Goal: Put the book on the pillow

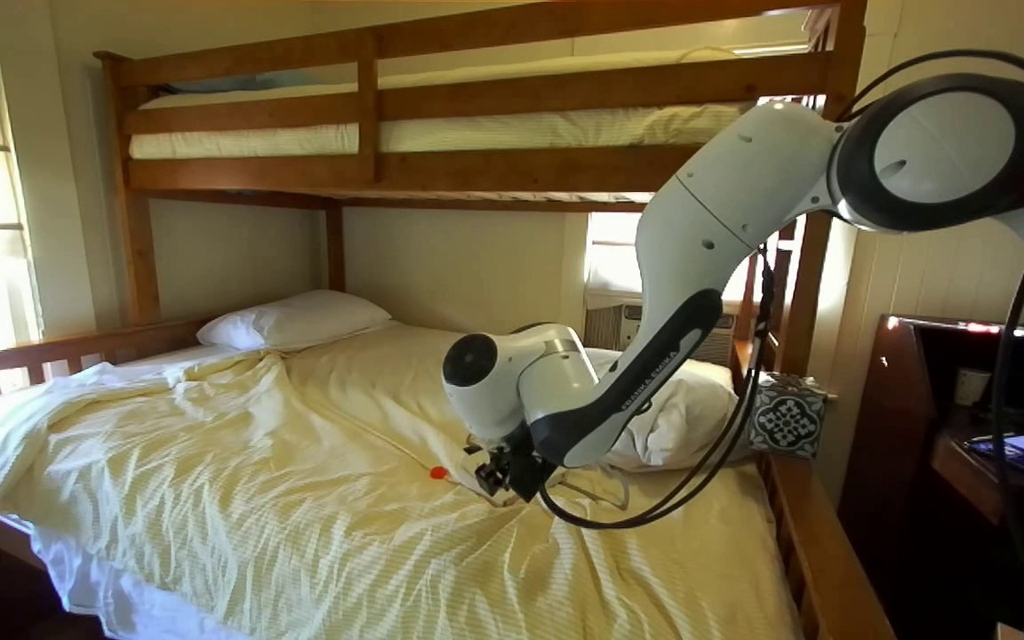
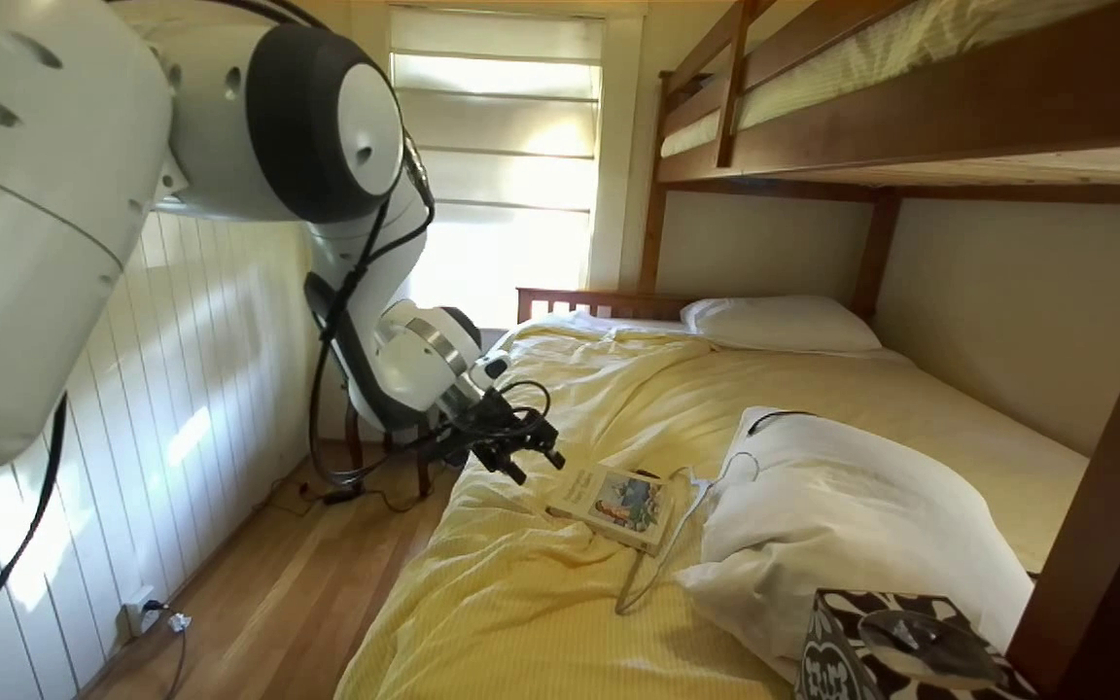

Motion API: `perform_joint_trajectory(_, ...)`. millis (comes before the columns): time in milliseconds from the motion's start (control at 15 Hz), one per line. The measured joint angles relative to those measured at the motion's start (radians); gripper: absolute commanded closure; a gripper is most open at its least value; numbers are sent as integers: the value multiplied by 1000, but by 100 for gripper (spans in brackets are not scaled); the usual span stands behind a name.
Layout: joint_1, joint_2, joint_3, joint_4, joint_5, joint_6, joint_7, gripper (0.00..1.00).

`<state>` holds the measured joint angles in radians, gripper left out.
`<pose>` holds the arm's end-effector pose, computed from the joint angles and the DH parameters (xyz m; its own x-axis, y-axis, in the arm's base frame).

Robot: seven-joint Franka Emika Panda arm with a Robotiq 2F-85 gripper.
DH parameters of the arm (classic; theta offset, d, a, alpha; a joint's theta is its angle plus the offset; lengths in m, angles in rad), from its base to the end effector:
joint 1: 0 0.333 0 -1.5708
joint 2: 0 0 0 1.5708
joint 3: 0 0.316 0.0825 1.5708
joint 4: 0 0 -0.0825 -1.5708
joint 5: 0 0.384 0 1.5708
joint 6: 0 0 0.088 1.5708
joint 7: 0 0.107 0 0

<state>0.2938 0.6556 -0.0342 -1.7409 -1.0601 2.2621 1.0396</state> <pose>0.6452 0.1496 0.1989 0.9354 0.1179 0.3333 -0.1235 -0.7743 0.6206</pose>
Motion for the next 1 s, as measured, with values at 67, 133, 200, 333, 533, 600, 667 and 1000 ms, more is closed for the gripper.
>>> perform_joint_trajectory(67,3,13,7,12,2,-18,35,0)
perform_joint_trajectory(133,7,32,12,29,4,-42,68,0)
perform_joint_trajectory(200,10,53,13,49,8,-66,95,0)
perform_joint_trajectory(333,10,99,13,95,16,-104,138,0)
perform_joint_trajectory(533,0,170,10,184,36,-153,179,0)
perform_joint_trajectory(600,-3,194,9,218,43,-166,183,0)
perform_joint_trajectory(667,-4,216,9,254,54,-180,183,0)
perform_joint_trajectory(1000,16,316,13,410,70,-242,170,0)
